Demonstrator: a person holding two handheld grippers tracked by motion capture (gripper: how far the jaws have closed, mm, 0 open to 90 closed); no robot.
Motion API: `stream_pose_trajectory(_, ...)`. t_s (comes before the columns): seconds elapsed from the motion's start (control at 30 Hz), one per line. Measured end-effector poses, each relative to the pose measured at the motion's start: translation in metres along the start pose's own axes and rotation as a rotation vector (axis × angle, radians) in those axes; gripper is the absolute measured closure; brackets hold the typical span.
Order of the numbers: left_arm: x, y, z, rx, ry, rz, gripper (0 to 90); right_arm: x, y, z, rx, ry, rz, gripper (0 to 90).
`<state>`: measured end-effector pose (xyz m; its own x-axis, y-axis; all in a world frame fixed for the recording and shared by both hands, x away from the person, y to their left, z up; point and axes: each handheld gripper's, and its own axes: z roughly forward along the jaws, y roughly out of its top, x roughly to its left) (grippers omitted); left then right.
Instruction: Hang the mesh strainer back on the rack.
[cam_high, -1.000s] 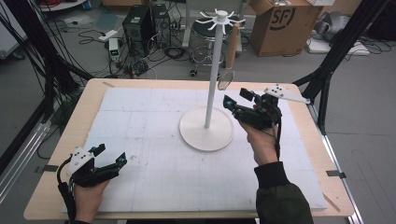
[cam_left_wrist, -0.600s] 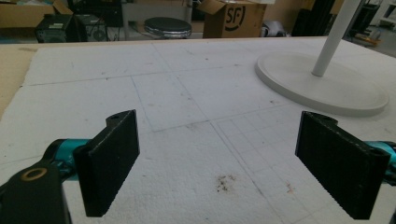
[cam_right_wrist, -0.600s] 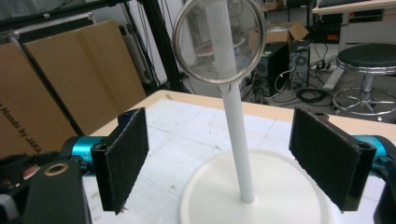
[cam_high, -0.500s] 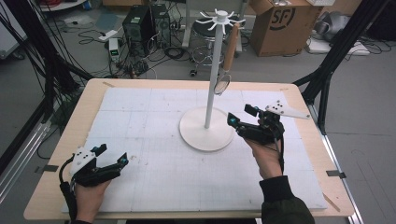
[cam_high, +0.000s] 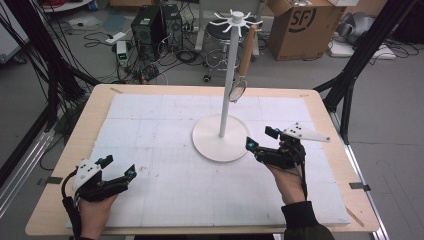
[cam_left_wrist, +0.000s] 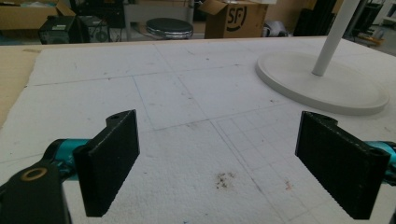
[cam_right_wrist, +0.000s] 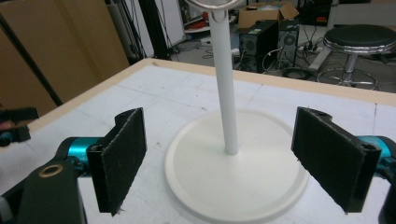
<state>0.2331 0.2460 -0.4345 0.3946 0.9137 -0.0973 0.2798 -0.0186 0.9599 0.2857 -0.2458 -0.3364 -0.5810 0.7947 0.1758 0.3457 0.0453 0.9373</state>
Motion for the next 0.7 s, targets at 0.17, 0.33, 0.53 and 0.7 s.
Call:
stream_pose_trajectory(0.17, 0.000, 0.000, 0.002, 0.001, -0.010, -0.004, 14.3, -0.002, -0.014, -0.002, 0.037, 0.010, -0.003, 17.4)
stream_pose_trajectory(0.33, -0.001, 0.000, 0.001, 0.000, -0.017, -0.006, 14.3, -0.005, -0.026, -0.003, 0.054, -0.004, -0.001, 17.1)
stream_pose_trajectory(0.53, -0.006, -0.001, 0.006, 0.023, -0.040, 0.019, 14.3, -0.011, -0.038, -0.010, 0.076, -0.007, -0.002, 17.1)
stream_pose_trajectory(0.7, -0.011, -0.002, 0.008, 0.028, -0.061, 0.035, 14.3, -0.016, -0.050, -0.018, 0.087, -0.014, 0.003, 17.1)
